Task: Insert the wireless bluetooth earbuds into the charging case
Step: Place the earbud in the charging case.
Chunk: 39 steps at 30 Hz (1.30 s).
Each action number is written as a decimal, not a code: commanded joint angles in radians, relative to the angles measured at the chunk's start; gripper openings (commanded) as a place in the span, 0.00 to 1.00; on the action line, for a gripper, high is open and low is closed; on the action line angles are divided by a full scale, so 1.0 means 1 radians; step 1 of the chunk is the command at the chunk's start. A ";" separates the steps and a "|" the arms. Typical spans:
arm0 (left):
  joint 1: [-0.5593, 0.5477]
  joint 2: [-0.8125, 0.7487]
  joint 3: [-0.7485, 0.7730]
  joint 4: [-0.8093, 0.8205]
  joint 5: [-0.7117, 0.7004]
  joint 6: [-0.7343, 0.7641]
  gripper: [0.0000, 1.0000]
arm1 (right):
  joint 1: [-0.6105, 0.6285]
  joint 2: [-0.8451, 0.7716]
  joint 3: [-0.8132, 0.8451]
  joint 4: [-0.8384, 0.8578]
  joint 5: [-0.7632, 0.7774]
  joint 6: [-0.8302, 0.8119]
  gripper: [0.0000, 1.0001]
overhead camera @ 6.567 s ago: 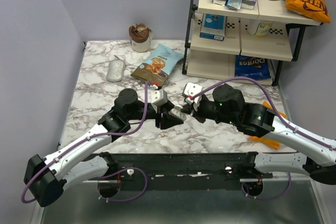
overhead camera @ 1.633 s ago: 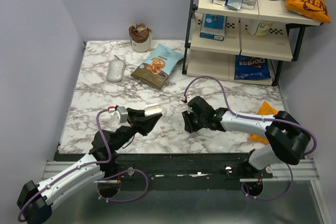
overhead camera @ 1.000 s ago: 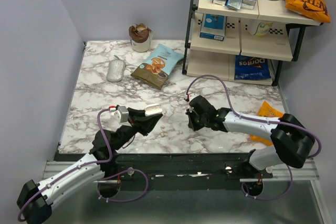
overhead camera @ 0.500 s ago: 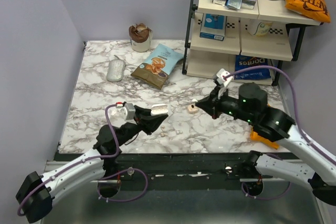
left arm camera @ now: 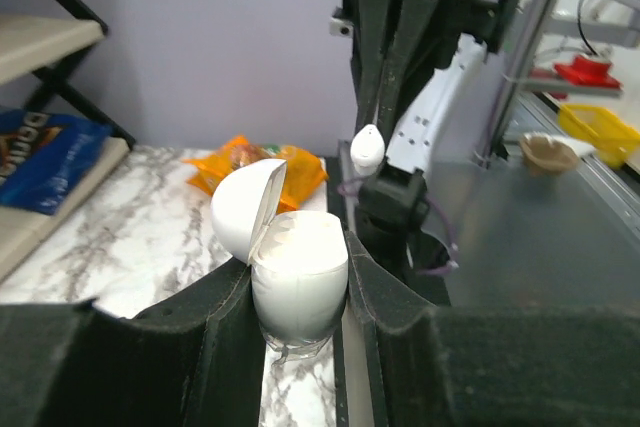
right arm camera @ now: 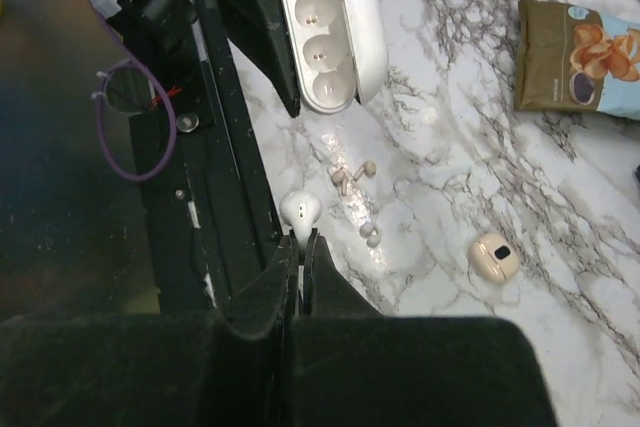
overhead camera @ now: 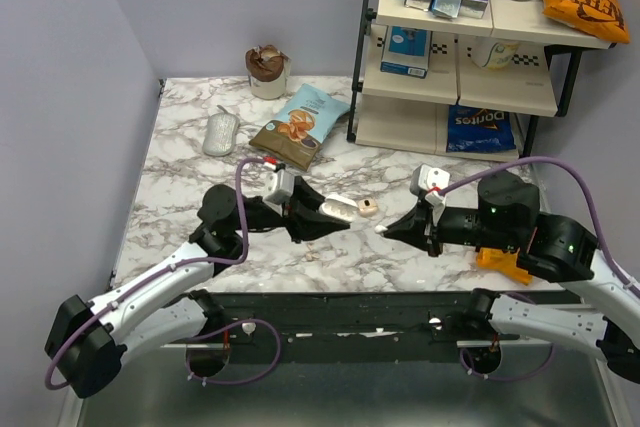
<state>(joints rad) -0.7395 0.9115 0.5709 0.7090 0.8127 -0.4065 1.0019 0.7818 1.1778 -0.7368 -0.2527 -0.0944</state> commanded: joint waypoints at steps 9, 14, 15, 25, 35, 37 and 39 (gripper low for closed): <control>0.006 0.056 0.113 -0.270 0.259 0.135 0.00 | 0.086 0.115 0.124 -0.061 -0.049 -0.059 0.01; 0.006 0.073 0.121 -0.257 0.283 0.107 0.00 | 0.118 0.163 0.137 -0.076 -0.028 -0.077 0.01; 0.006 0.073 0.121 -0.253 0.284 0.106 0.00 | 0.124 0.169 0.134 -0.073 -0.026 -0.077 0.01; 0.006 0.075 0.109 -0.189 0.292 0.057 0.00 | 0.127 0.185 0.111 -0.033 0.036 -0.076 0.01; 0.005 0.084 0.099 -0.149 0.290 0.025 0.00 | 0.127 0.208 0.103 -0.013 0.052 -0.074 0.01; 0.005 0.084 0.096 -0.143 0.286 0.023 0.00 | 0.127 0.211 0.105 -0.009 0.056 -0.073 0.01; 0.005 0.084 0.093 -0.141 0.284 0.021 0.00 | 0.127 0.215 0.103 0.003 0.069 -0.070 0.01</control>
<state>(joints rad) -0.7361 0.9924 0.6666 0.5133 1.0691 -0.3767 1.1202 0.9878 1.2873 -0.7605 -0.2195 -0.1585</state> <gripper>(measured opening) 0.374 0.023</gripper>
